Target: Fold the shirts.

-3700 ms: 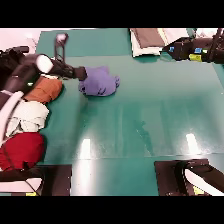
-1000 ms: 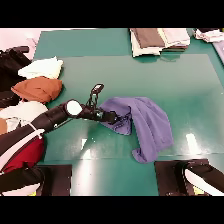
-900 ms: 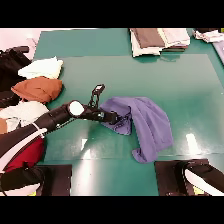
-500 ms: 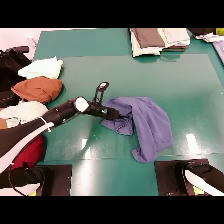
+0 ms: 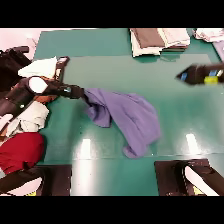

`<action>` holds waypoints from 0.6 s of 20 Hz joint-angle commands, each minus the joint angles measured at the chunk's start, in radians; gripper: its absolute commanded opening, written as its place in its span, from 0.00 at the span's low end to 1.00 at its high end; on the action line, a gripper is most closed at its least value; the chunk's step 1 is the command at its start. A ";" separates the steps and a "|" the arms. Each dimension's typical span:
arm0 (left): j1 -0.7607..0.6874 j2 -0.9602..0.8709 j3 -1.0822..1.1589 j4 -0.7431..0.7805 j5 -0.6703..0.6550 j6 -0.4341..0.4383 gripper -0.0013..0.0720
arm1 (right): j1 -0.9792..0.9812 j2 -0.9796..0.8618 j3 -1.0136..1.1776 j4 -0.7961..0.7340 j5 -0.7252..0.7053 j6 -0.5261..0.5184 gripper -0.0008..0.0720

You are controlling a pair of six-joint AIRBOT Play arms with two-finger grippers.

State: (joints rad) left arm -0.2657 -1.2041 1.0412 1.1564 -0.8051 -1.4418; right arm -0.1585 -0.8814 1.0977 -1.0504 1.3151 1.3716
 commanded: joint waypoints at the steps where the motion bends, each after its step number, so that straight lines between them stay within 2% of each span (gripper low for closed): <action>1: 0.069 0.023 0.002 0.049 -0.049 0.003 0.05 | -0.115 0.016 -0.343 0.004 -0.003 0.000 0.67; 5: 0.069 0.023 0.002 0.047 -0.045 0.002 0.05 | -0.068 -0.093 -0.528 0.021 -0.095 -0.005 0.63; 9: 0.069 0.023 0.002 0.044 -0.044 0.002 0.05 | 0.115 -0.231 -0.532 0.116 -0.225 -0.045 0.62; 10: 0.069 0.023 0.002 0.044 -0.044 0.002 0.05 | 0.166 -0.266 -0.513 0.114 -0.259 -0.045 0.60; 12: 0.069 0.023 0.002 0.044 -0.043 0.002 0.05 | 0.242 -0.329 -0.463 0.106 -0.300 -0.045 0.41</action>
State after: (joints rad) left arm -0.1982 -1.1820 1.0416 1.1992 -0.8478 -1.4395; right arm -0.0216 -1.1259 0.6083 -0.9600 1.1046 1.3338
